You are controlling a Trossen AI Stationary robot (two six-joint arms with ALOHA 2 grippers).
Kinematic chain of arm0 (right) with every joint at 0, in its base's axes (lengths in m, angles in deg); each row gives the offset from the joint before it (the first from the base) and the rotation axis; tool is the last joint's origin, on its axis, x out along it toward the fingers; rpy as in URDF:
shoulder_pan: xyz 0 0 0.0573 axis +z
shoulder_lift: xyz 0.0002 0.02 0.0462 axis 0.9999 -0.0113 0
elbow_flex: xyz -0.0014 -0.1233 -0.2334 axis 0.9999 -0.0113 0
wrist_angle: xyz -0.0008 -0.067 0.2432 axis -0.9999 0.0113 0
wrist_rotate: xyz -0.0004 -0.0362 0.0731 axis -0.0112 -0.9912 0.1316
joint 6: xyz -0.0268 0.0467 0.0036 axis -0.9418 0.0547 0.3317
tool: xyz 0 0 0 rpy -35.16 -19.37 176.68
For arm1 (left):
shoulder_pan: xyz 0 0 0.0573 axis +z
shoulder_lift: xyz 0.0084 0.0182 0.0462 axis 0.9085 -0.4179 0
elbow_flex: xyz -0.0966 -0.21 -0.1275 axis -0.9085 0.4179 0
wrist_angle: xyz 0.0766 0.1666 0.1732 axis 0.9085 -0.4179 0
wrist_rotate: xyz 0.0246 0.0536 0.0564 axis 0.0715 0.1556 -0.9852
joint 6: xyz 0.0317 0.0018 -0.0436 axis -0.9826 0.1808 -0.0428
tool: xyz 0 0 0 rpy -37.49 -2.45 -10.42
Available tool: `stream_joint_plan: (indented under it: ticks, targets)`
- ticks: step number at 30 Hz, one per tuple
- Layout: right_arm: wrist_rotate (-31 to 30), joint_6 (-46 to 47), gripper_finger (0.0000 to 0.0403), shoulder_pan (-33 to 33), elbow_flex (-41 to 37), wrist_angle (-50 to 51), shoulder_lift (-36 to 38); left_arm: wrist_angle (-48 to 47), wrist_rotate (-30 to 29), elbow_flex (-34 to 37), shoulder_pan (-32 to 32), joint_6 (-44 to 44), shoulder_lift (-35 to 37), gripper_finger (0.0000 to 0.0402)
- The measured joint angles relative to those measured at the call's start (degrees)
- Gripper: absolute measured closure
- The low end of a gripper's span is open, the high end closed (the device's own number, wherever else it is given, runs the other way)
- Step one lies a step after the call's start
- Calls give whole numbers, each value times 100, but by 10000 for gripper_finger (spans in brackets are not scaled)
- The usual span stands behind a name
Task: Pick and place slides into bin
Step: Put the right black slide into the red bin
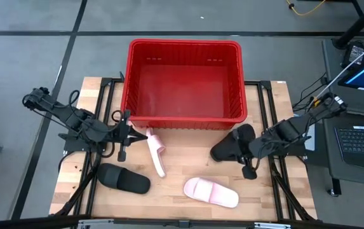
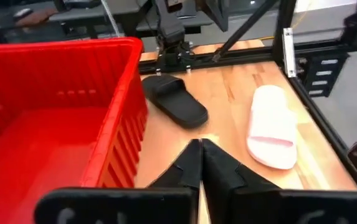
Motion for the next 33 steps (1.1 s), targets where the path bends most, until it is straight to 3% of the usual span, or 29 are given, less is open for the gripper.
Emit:
stream_joint_plan:
  ticks: [9, 15, 26, 33]
  targets:
    - [11, -18, 389, -4, 0, -889, -480, -2, 4, 0, 0, 145, 2, 400]
    - [-2, -592, 389, -101, 0, -968, -637, -2, 3, 0, 0, 147, 2, 400]
    - [-98, -143, 389, -240, -2, -1863, -696, -2, -177, -2, 0, 148, 2, 399]
    - [-101, -137, 389, -282, -4, -1845, -693, 0, -177, -2, 0, 148, 2, 400]
